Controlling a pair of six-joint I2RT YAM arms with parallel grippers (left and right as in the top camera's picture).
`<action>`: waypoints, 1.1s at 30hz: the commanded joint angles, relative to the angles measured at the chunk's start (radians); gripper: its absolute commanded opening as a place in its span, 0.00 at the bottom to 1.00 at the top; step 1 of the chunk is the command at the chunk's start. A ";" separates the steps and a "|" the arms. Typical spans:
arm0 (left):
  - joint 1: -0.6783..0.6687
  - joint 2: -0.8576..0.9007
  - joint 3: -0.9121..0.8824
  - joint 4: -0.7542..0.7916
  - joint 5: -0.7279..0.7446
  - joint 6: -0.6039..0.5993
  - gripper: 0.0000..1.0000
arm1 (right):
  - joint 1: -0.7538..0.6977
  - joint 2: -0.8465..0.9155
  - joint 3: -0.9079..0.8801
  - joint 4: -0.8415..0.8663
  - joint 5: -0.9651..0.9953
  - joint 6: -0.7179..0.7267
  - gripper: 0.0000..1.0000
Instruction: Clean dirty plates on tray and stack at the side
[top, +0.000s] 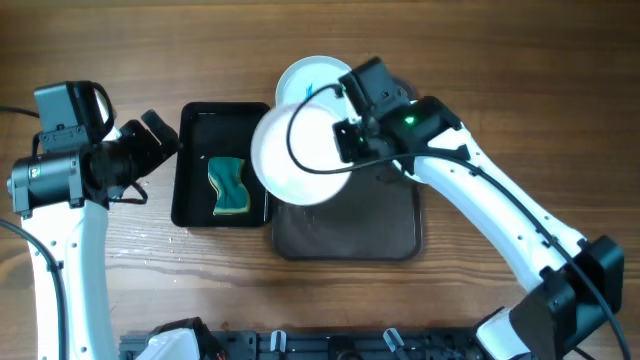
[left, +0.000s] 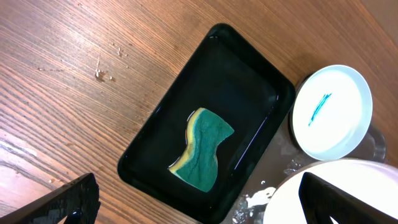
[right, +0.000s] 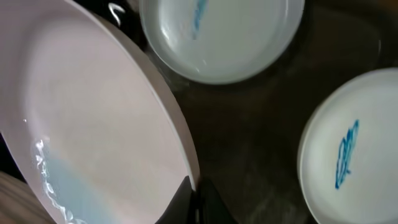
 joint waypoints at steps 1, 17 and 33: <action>0.005 -0.005 0.014 0.000 0.011 0.005 1.00 | 0.058 -0.017 0.086 0.054 0.074 -0.017 0.04; 0.005 -0.005 0.014 0.000 0.011 0.005 1.00 | 0.349 0.171 0.094 0.649 0.732 -0.365 0.04; 0.005 -0.005 0.014 0.000 0.011 0.005 1.00 | 0.422 0.171 0.094 0.762 0.796 -0.808 0.04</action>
